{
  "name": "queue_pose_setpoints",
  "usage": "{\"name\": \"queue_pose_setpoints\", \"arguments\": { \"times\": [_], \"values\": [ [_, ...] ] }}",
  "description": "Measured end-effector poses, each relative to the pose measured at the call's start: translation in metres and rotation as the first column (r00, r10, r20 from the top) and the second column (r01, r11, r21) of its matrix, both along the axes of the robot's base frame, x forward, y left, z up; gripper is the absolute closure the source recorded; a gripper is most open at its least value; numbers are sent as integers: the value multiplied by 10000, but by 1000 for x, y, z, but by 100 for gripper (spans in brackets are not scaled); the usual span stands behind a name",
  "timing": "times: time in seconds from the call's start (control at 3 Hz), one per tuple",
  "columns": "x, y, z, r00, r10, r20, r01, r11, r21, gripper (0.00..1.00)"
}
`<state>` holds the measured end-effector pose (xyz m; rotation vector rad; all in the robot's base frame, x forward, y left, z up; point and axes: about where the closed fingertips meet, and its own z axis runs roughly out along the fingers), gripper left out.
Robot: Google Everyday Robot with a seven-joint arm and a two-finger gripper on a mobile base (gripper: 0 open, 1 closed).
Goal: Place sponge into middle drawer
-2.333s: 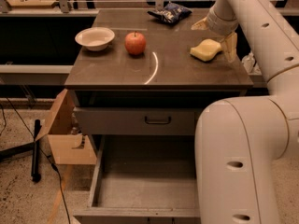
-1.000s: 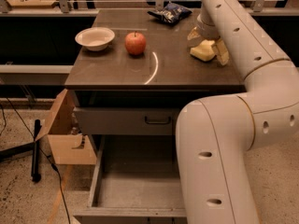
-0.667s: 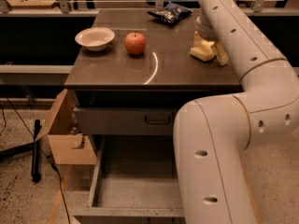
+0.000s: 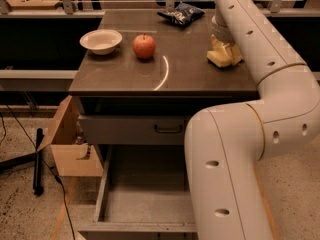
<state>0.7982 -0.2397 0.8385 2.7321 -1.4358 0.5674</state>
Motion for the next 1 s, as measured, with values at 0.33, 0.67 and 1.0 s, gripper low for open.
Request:
{"name": "queue_pose_setpoints", "arguments": {
  "times": [0.33,0.67,1.0],
  "values": [
    [-1,0,1,10000,-2,-1,2,10000,2,100],
    [-17,-1,18,9976,-694,-28,695,9962,534,100],
    [-47,1,46,9780,-2074,-236,2083,9628,1721,100]
  ]
}}
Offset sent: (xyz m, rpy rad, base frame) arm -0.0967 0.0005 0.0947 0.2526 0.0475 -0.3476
